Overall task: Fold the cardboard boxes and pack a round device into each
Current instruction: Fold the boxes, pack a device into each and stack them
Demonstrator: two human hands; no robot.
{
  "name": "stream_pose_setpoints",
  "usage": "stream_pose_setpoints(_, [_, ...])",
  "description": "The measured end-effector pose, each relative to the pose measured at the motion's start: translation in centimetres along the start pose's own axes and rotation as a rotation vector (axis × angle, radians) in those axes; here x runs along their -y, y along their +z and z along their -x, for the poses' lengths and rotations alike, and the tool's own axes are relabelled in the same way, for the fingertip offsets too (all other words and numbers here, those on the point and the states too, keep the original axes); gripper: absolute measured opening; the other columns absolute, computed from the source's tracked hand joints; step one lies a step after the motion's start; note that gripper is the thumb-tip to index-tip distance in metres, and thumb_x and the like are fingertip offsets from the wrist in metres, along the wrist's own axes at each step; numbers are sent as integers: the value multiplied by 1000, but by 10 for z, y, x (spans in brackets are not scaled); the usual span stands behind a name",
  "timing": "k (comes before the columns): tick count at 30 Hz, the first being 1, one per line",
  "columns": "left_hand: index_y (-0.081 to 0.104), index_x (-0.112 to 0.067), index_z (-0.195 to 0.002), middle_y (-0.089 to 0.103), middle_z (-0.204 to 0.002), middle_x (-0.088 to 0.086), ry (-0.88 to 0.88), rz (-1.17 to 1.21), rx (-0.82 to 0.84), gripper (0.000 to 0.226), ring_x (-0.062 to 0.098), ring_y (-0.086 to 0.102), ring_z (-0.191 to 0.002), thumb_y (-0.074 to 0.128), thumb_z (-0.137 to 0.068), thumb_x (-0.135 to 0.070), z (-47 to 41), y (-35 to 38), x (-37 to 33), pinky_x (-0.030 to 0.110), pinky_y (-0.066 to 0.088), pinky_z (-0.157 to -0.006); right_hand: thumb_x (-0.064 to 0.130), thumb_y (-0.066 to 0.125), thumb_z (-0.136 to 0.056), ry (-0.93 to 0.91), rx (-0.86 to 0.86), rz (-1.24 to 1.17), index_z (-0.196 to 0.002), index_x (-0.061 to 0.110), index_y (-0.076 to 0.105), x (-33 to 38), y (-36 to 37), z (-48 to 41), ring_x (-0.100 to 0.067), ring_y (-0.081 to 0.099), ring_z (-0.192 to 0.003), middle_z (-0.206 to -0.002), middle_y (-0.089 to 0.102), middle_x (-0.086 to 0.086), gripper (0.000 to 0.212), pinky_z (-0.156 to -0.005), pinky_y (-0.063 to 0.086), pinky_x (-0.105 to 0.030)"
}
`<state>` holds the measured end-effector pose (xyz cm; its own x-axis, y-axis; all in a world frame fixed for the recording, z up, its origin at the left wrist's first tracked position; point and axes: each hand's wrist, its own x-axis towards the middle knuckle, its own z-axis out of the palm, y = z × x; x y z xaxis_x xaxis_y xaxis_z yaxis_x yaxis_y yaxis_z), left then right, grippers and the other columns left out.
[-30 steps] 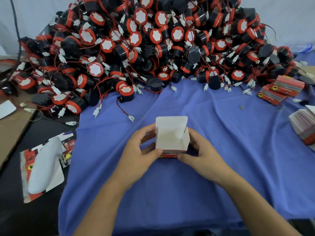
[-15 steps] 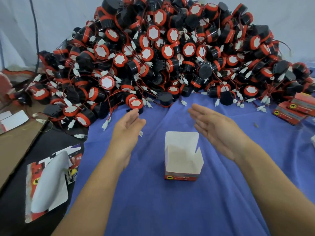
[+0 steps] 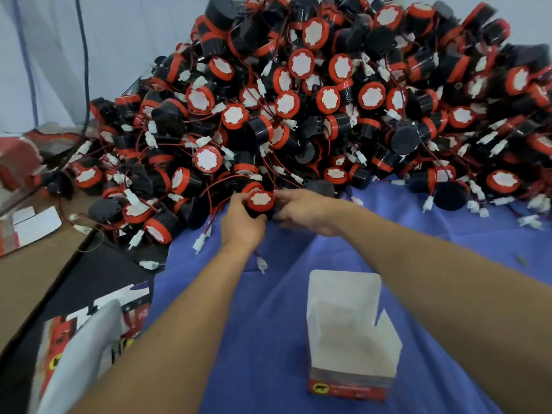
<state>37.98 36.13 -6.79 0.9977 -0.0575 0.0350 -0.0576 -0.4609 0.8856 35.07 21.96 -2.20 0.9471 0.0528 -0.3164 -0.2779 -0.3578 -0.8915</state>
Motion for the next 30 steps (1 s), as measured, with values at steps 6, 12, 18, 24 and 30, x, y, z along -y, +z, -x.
stream_pose_setpoints(6, [54,-21,-119,70,-117,-2,90,52,15,43,12,63,-108,78,-88,-4,10,-10,-2,11,49,-85,-14,55,-92,-120,-29,90,-136,16,63,-3,-10,18,-21,59,-92,-114,69,-13,54,-83,49,-32])
stream_pose_setpoints(12, [60,-27,-131,66,-105,-12,236,195,176,56,-3,65,-92,86,-82,-16,54,-41,-69,8,50,-74,1,68,-94,-319,-38,41,-138,21,62,21,-38,99,-6,67,-112,-122,73,2,49,-98,52,-22])
stream_pose_setpoints(18, [67,-36,-114,72,-99,-11,304,282,230,47,-3,69,-88,92,-74,-35,108,-63,-134,15,55,-72,42,92,-72,-319,-249,120,-164,32,18,29,-30,188,11,54,-124,-148,46,25,118,-104,52,-26])
stream_pose_setpoints(24, [63,-30,-119,72,-106,-6,272,353,129,53,9,71,-98,92,-74,-36,146,-68,-143,36,60,-87,30,85,-81,-381,-435,44,-160,29,27,22,3,241,-5,72,-91,-116,67,11,97,-73,55,-19])
stream_pose_setpoints(30, [66,-29,-116,71,-108,-11,316,249,308,46,0,71,-85,90,-77,-21,184,-74,-111,14,55,-73,24,79,-90,-290,-331,235,-113,34,61,-8,1,286,-22,69,-66,-92,76,10,31,-63,57,-31])
